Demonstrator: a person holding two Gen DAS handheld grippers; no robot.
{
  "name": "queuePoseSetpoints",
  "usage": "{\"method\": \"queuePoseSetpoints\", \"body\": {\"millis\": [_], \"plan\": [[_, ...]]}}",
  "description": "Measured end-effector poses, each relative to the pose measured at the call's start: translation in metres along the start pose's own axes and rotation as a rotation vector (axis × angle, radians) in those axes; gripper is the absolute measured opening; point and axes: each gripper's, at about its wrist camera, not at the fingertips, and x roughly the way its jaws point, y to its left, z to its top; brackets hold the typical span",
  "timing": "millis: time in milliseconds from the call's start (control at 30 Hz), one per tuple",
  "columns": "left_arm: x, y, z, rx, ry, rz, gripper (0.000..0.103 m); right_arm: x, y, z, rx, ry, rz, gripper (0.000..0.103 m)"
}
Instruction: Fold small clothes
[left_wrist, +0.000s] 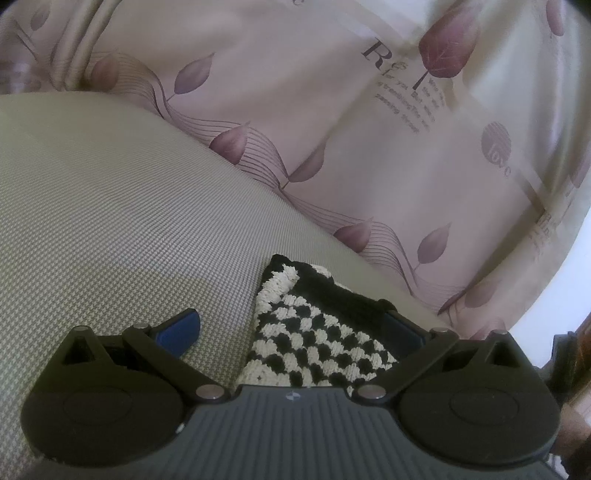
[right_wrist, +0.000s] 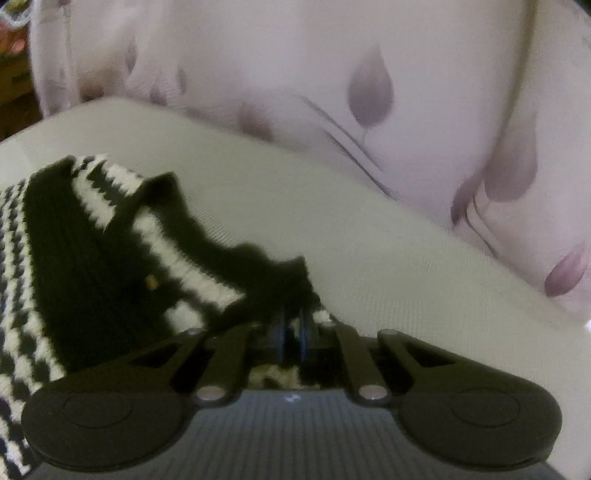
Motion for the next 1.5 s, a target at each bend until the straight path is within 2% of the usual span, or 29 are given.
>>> {"method": "queuePoseSetpoints", "body": {"millis": [33, 67, 200, 233, 267, 300, 333, 367, 433, 533, 600, 667, 767, 833, 867, 933, 1000, 1033, 1067, 1133, 1233, 1267, 1300, 1333, 1433, 1500], "plan": [[0.0, 0.0, 0.0, 0.001, -0.002, -0.001, 0.103, 0.003, -0.01, 0.005, 0.105, 0.016, 0.014, 0.007], [0.0, 0.0, 0.0, 0.001, -0.002, -0.001, 0.103, 0.0, -0.011, 0.006, 0.163, -0.004, 0.007, 0.007], [0.001, -0.002, 0.0, 0.013, 0.002, 0.003, 0.103, -0.01, 0.006, 0.01, 0.137, -0.127, 0.005, 0.01], [0.002, -0.003, 0.0, 0.016, 0.004, 0.004, 0.103, -0.001, 0.012, 0.01, 0.128, -0.104, -0.004, 0.01], [0.002, -0.003, 0.0, 0.015, 0.003, 0.004, 0.103, 0.022, 0.017, 0.011, 0.106, -0.03, -0.018, 0.009], [0.002, -0.002, 0.001, 0.011, 0.003, 0.002, 0.103, 0.035, 0.02, 0.007, 0.094, 0.005, -0.026, 0.01], [0.002, -0.001, 0.001, 0.004, 0.004, -0.001, 0.103, 0.032, 0.019, 0.007, 0.111, -0.029, -0.031, 0.01], [0.002, 0.0, 0.001, -0.003, 0.003, -0.004, 0.103, 0.033, 0.021, 0.011, 0.142, -0.02, -0.036, 0.011], [0.002, 0.002, 0.002, -0.013, -0.003, -0.009, 0.103, 0.006, 0.025, 0.007, 0.205, -0.143, -0.047, 0.011], [0.002, 0.006, 0.004, -0.02, 0.021, -0.051, 0.103, -0.048, 0.041, -0.023, 0.257, -0.29, 0.022, 0.013], [0.004, 0.009, 0.011, -0.026, 0.069, -0.068, 0.103, -0.071, 0.059, -0.051, 0.256, -0.328, 0.046, 0.019], [0.008, 0.01, 0.02, -0.006, 0.135, -0.091, 0.102, -0.087, 0.07, -0.089, 0.25, -0.317, 0.046, 0.03], [0.019, 0.013, 0.042, 0.074, 0.238, -0.11, 0.102, -0.112, 0.089, -0.133, 0.255, -0.304, 0.03, 0.031], [0.033, 0.018, 0.056, 0.104, 0.308, -0.114, 0.102, -0.142, 0.089, -0.15, 0.278, -0.314, 0.031, 0.031], [0.04, 0.022, 0.062, 0.104, 0.325, -0.123, 0.102, -0.144, 0.09, -0.157, 0.298, -0.322, 0.041, 0.031], [0.054, 0.03, 0.071, 0.096, 0.371, -0.193, 0.102, -0.166, 0.093, -0.154, 0.312, -0.358, 0.048, 0.032], [0.066, 0.031, 0.075, 0.135, 0.436, -0.269, 0.102, -0.171, 0.092, -0.153, 0.343, -0.39, 0.067, 0.044], [0.07, 0.029, 0.075, 0.167, 0.46, -0.298, 0.102, -0.169, 0.091, -0.154, 0.355, -0.38, 0.062, 0.054], [0.074, 0.026, 0.075, 0.204, 0.478, -0.32, 0.102, -0.169, 0.09, -0.155, 0.367, -0.38, 0.051, 0.058], [0.079, 0.021, 0.073, 0.238, 0.505, -0.361, 0.101, -0.17, 0.086, -0.157, 0.388, -0.393, 0.065, 0.058], [0.084, 0.023, 0.067, 0.188, 0.517, -0.442, 0.098, -0.171, 0.083, -0.159, 0.411, -0.407, 0.061, 0.063], [0.082, 0.02, 0.065, 0.214, 0.498, -0.438, 0.091, -0.171, 0.082, -0.159, 0.413, -0.408, 0.063, 0.067], [0.081, 0.019, 0.062, 0.24, 0.489, -0.425, 0.049, -0.172, 0.082, -0.159, 0.412, -0.409, 0.061, 0.069], [0.082, 0.019, 0.057, 0.256, 0.489, -0.385, 0.021, -0.171, 0.083, -0.157, 0.407, -0.409, 0.057, 0.071], [0.079, 0.011, 0.055, 0.222, 0.445, -0.331, 0.021, -0.174, 0.085, -0.158, 0.389, -0.417, 0.055, 0.077], [0.072, -0.008, 0.05, 0.246, 0.435, -0.282, 0.021, -0.177, 0.084, -0.159, 0.396, -0.423, 0.055, 0.08]]}}
